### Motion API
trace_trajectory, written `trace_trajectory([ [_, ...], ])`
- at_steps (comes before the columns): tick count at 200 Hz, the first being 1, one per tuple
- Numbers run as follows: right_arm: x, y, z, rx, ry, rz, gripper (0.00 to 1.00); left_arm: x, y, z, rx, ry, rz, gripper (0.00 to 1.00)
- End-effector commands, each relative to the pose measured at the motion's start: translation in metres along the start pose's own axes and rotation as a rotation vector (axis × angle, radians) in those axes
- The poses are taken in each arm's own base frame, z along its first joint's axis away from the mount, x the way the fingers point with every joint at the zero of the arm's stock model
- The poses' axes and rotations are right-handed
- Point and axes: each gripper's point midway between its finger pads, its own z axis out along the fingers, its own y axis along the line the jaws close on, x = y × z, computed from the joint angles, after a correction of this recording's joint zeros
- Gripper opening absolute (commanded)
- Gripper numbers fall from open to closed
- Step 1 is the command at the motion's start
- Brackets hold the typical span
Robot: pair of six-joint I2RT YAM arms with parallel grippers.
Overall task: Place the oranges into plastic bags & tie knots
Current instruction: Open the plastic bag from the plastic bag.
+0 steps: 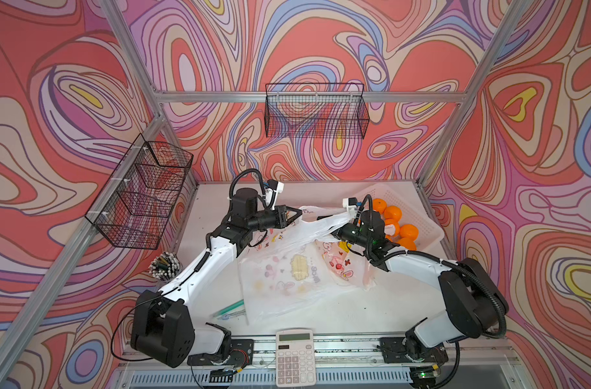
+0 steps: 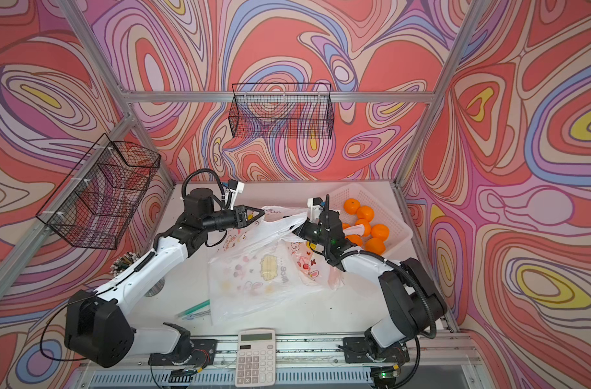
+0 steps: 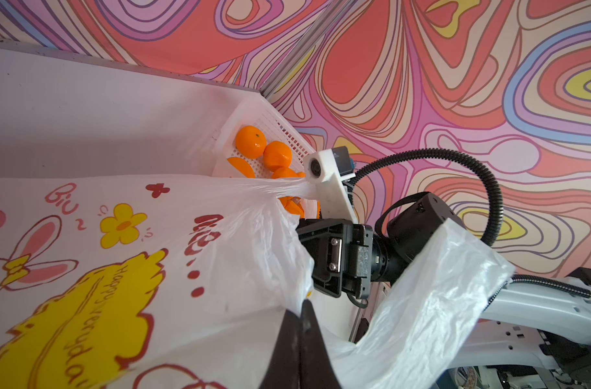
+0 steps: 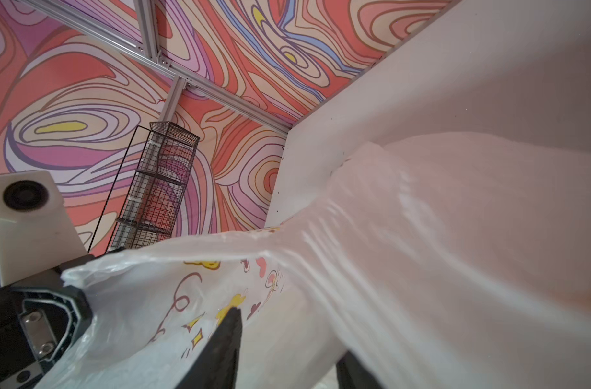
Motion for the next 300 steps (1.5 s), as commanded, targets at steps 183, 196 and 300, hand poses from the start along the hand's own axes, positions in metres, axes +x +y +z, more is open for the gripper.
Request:
trace_trajectory([
  [183,0.0,0.0,-0.021,0.159,-0.01,-0.175,0.0,0.058,-0.026,0.044,-0.292,0.426,0.465,0.64],
  [196,0.001,-0.001,-0.022,0.16,-0.007,-0.174,0.0,0.06,-0.025,0.053,-0.277,0.442,0.461,0.64],
  [300,0.004,0.003,-0.02,0.14,0.009,-0.173,0.0,0.071,0.011,0.086,-0.35,0.531,0.494,0.64],
])
